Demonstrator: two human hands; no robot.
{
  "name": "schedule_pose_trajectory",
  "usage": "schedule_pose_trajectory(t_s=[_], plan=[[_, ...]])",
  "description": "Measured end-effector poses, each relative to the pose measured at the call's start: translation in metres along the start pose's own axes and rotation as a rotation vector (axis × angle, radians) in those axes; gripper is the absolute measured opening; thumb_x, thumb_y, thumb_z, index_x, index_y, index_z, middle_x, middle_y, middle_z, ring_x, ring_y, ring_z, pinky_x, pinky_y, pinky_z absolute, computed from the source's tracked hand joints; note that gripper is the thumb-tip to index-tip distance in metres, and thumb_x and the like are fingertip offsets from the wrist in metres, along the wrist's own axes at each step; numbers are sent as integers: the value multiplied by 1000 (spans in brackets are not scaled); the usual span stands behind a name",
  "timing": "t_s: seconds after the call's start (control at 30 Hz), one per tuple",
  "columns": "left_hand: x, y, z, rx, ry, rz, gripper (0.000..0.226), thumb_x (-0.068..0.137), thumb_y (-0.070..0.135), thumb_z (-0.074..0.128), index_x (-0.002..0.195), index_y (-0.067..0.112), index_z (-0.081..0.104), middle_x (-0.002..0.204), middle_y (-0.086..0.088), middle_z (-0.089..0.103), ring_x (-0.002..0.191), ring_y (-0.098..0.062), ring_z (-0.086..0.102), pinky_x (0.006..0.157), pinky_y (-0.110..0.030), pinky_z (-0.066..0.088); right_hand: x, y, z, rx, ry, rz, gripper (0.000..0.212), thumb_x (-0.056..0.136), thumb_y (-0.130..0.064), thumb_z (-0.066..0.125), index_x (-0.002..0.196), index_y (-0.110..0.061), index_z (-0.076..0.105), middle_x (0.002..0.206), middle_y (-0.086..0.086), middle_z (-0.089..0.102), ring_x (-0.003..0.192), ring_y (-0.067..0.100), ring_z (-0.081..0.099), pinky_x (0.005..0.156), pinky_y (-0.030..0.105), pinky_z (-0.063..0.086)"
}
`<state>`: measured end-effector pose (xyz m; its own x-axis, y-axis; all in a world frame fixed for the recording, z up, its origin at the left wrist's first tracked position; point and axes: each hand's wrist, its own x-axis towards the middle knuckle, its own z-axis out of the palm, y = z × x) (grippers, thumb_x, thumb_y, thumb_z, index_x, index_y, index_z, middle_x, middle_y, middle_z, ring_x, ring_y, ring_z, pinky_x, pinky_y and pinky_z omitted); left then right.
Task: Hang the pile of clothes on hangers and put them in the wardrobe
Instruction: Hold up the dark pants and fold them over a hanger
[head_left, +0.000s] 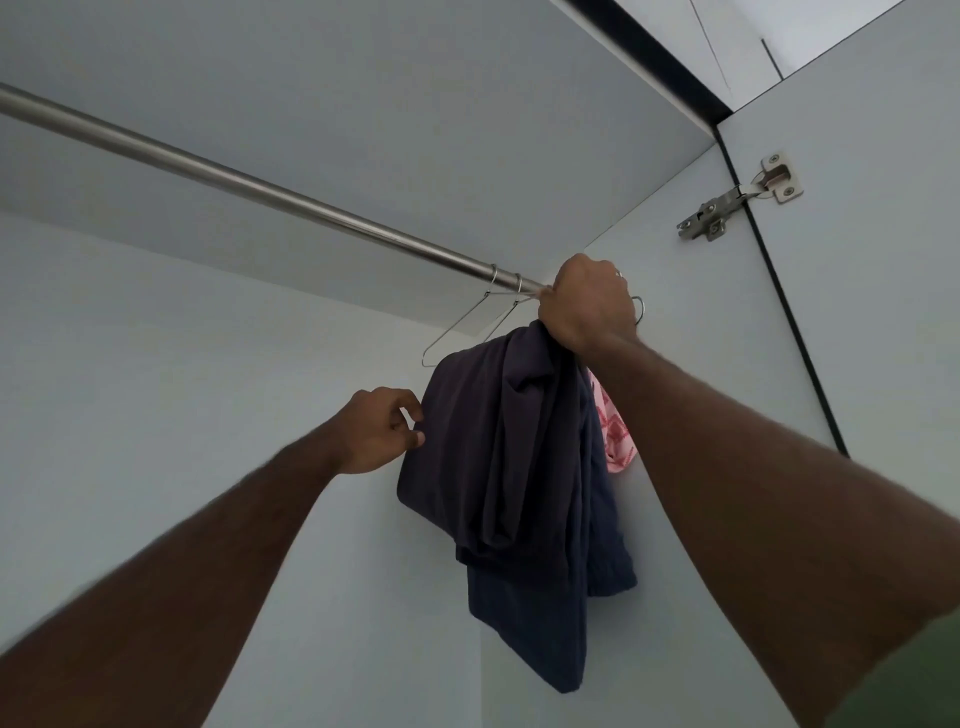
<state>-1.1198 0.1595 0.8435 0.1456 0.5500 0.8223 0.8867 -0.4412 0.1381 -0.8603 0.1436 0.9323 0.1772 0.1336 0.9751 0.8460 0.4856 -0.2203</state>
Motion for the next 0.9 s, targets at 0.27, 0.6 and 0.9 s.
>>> schedule_pose_trajectory(t_s=[0.27,0.6,0.9], plan=[[-11,11,-3,24,42,32,6,89,21,72,94,19,70,82,0,73,77,-9,65,61,-10,39,-29,9,-9,133,66,5,36,93,-45,49,99,-13,63,100,12,65,91,36,59,73,38,44],[-33,36,5,-123,139,114,15,83,12,75,71,11,68,67,-1,68,63,-13,63,57,-15,45,-87,14,-24,-56,-4,-100,43,102,-46,33,97,-13,60,96,14,67,89,38,60,72,41,46],[-75,74,28,-319,207,155,27,83,10,76,61,13,61,61,-15,66,51,-12,50,54,-21,41,-144,43,-70,-261,-141,-73,32,98,-36,36,78,-14,47,80,13,60,70,36,57,62,41,46]])
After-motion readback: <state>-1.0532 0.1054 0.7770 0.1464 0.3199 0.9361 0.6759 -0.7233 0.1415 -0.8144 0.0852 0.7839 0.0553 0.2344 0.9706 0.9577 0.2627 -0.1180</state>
